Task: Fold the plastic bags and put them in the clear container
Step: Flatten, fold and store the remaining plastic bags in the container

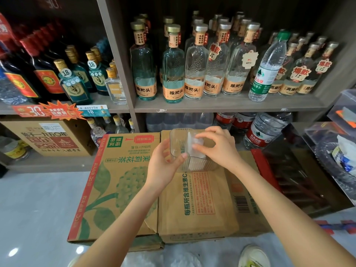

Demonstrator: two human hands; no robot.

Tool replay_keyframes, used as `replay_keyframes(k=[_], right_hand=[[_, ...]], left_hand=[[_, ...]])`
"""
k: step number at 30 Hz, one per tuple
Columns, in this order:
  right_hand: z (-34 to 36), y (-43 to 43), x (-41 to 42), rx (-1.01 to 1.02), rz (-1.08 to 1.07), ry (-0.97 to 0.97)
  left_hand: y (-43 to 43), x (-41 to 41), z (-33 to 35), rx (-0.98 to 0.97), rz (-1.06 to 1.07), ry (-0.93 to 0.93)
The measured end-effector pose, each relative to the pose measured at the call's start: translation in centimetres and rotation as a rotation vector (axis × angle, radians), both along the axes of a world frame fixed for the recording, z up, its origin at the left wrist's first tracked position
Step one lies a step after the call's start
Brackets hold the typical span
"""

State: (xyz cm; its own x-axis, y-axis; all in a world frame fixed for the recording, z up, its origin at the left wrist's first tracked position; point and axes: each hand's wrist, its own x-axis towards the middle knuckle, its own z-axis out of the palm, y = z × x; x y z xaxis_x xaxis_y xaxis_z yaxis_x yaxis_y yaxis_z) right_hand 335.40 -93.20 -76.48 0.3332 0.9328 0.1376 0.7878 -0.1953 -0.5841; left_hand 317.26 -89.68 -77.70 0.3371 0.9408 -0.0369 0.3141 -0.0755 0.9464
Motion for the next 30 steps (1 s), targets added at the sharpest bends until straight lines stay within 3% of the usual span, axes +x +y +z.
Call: replay_keyframes(k=[10,13,18,23,30], right_hand=[[0.4,0.9,-0.8,-0.258,0.089,-0.401],[0.6,0.5,-0.3,-0.230,0.078,-0.307],[0.2,-1.3,0.1,0.011,0.057,-0.041],[-0.7,-1.3,-1.0,-0.014,0.056,-0.057],[-1.1,-0.9,-1.8,-0.130,0.041,-0.329]], left_hand=[[-0.4,-0.5,-0.3,0.007,-0.039,-0.042],[-0.5,-1.0,-0.5,-0.017,-0.065,-0.058],[-0.1,-1.7,-0.1,-0.044,-0.144,-0.062],[0.1,-2.5,-0.2,-0.089,-0.193,-0.084],[-0.1,-2.7,-0.2,-0.088,-0.202,-0.108]])
